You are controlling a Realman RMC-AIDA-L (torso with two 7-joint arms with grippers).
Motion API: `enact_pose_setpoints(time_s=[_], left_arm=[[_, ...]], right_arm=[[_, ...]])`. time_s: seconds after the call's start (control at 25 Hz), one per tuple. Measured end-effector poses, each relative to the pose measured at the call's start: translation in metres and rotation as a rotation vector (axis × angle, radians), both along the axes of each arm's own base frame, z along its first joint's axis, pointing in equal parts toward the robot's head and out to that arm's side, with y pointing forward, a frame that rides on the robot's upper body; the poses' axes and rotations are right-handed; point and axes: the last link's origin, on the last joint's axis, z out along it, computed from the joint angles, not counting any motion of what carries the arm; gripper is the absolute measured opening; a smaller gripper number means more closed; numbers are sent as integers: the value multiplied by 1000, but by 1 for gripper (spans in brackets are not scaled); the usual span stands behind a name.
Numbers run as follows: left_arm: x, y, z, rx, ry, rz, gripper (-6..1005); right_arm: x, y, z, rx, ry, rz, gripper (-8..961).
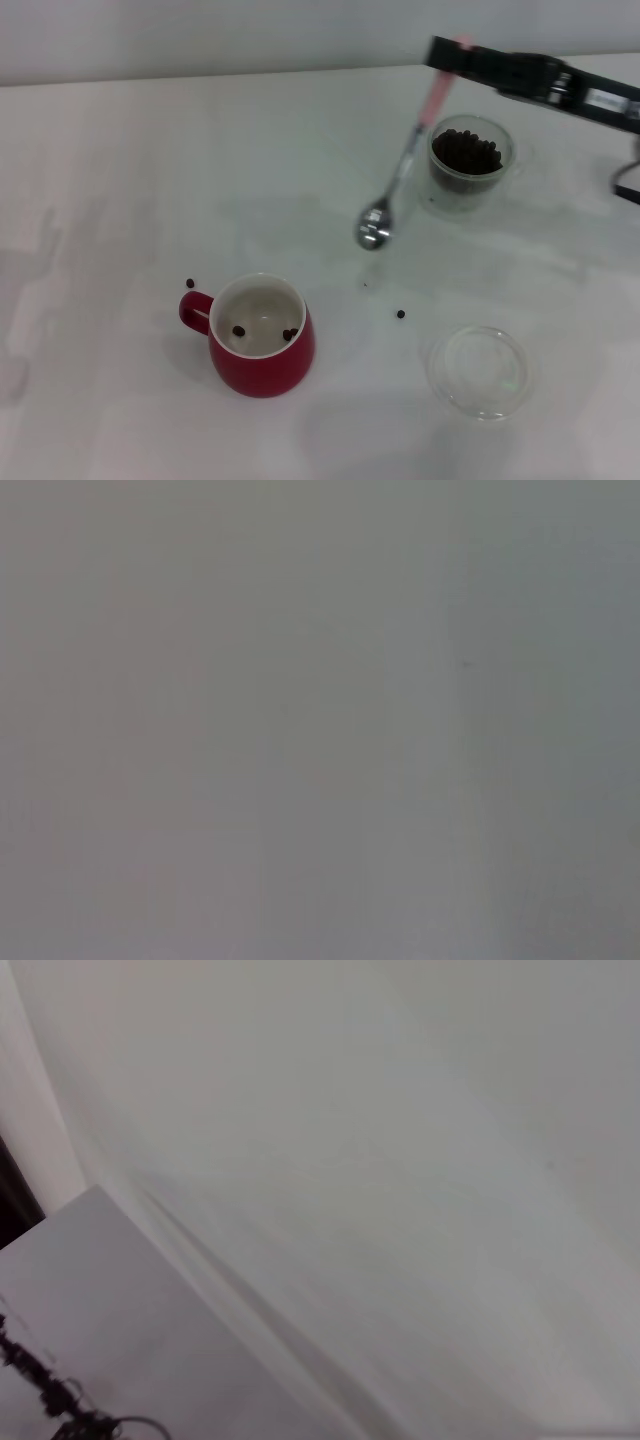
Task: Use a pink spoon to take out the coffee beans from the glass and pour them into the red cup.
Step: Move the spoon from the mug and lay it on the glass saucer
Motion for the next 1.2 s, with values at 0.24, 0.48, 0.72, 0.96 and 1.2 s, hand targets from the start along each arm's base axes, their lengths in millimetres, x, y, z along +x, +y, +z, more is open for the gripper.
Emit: enact_pose_setpoints(time_s=[0.24,0.48,0.72,0.96,1.2], left_arm=[[0,0,0,3,-2,2,714],[4,4,-1,2,-6,-9,713],[6,6,-2,1,-9,-15,713],[5,5,-3,-4,-11,-5,714],[2,3,-2,1,-14,10,714]], right_arm=[[27,-17,20,-90,-97,12,242],[42,-25,14,-207,-284,45,244],[50,-19,3,-234,-407,32,246],[57,-7,-4,-211,-481,-21,248],[63,-13,-12,-238,-517,-30,250]])
